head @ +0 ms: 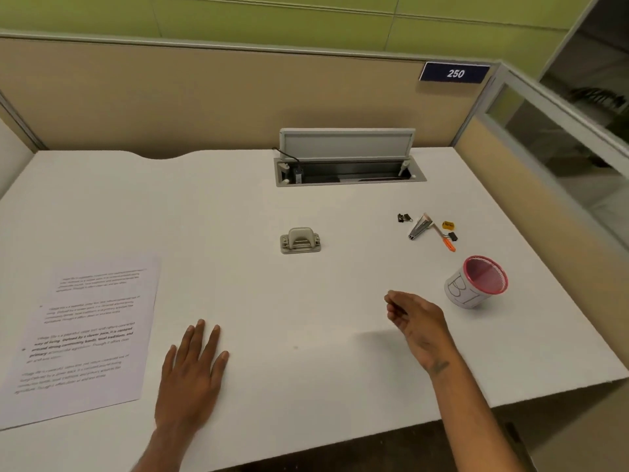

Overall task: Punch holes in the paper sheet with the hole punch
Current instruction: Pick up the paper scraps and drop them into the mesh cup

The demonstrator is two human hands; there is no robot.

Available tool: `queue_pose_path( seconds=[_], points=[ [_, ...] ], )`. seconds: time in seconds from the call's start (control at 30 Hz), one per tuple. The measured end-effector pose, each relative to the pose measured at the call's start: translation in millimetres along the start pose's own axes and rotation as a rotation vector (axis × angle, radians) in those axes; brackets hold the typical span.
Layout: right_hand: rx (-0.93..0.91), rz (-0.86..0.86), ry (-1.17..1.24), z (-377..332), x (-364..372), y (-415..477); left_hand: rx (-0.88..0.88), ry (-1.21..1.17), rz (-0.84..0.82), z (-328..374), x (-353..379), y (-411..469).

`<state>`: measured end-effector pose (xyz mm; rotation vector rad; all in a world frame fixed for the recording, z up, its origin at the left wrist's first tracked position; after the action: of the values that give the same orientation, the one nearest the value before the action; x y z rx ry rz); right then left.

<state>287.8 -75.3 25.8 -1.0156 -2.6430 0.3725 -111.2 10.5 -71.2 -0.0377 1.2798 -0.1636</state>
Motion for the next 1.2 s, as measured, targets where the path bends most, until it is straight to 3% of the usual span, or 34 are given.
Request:
queue_pose_path(
  seconds=[0.1,0.23,0.33,0.5,0.63,1.0,1.1,1.2],
  points=[
    [-0.146,0.159,-0.163,-57,-56,24,-0.009,-0.020,-0.004,-3,6,4],
    [-0.289,0.404,-0.654,-123,-118,54,-0.050,-0.029,0.007,-3,10,9],
    [-0.348,0.410,-0.854,-147,-136,72,-0.064,-0.026,0.013,-1,9,10],
    [-0.353,0.279,-1.127,-153,-142,91,-0.061,-0.023,0.028,1,8,11],
    [-0.330,0.228,-1.207,-148,-141,97,-0.049,-0.023,0.032,2,8,10],
    [-0.382,0.286,-1.212,-148,-129,91,-0.023,0.011,0.011,3,6,8],
    [-0.462,0.292,-1.205,-130,-104,74,-0.005,0.012,0.005,9,-1,4],
    [-0.485,0.136,-1.026,-82,-52,43,-0.002,0.029,-0.014,9,-2,3]
  ],
)
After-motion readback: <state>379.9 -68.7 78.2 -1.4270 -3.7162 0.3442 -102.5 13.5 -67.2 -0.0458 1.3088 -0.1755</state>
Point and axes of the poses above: each hand's wrist, its own y-axis towards the middle knuckle, its own x-axis out of the palm, z = x × y, the point moved 5 cm from there along y, towards the middle knuckle, and after that the axes turned 9 degrees about -x, right-handed, at the moved point
